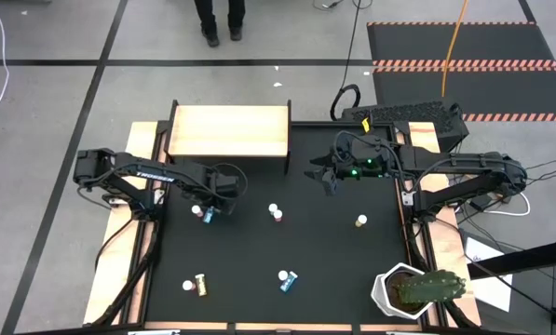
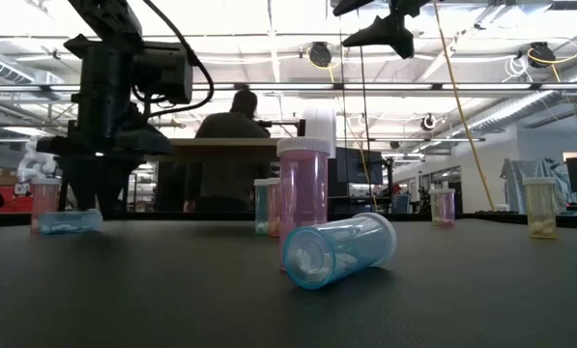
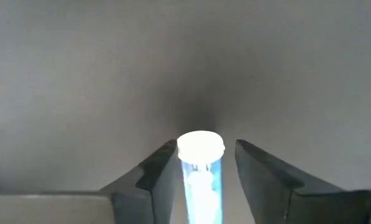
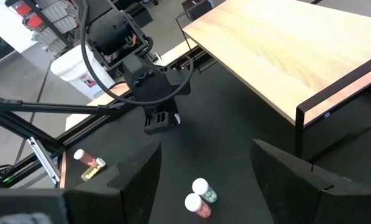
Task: Pick and place medicine bottles onto shelf by color
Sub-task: Put the top left blue pill bottle on the shelf
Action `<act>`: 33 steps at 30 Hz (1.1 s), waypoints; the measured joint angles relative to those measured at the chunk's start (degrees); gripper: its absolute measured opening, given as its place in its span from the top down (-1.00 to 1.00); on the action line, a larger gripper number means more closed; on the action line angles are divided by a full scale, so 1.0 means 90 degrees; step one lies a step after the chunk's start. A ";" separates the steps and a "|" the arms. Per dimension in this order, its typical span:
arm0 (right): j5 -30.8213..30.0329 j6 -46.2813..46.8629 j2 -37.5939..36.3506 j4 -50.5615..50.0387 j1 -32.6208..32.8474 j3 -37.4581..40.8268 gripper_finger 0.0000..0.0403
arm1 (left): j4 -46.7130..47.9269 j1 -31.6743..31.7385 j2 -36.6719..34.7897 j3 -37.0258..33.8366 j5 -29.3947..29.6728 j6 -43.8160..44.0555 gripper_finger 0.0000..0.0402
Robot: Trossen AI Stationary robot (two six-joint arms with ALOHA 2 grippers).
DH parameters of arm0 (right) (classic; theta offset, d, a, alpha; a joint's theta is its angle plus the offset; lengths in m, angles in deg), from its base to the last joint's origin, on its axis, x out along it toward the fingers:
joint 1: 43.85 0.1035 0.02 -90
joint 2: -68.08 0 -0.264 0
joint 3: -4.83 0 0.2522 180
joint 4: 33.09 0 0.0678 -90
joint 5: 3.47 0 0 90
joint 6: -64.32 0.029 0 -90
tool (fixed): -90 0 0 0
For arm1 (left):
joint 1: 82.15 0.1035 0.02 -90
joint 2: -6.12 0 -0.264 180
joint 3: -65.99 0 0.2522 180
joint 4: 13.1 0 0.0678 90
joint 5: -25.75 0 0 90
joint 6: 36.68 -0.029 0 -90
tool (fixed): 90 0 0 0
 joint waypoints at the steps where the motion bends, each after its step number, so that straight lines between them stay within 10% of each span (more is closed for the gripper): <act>1: 0.0000 -0.0003 0.0000 0.0003 0.0000 0.0000 -0.19 | -0.0037 0.0000 0.0037 0.0000 0.0000 -0.0038 0.22; 33: -0.0003 -0.0043 -0.0001 0.0190 0.0000 0.0000 -0.19 | -0.0067 0.0071 0.0510 0.0002 -0.0175 -0.0658 0.30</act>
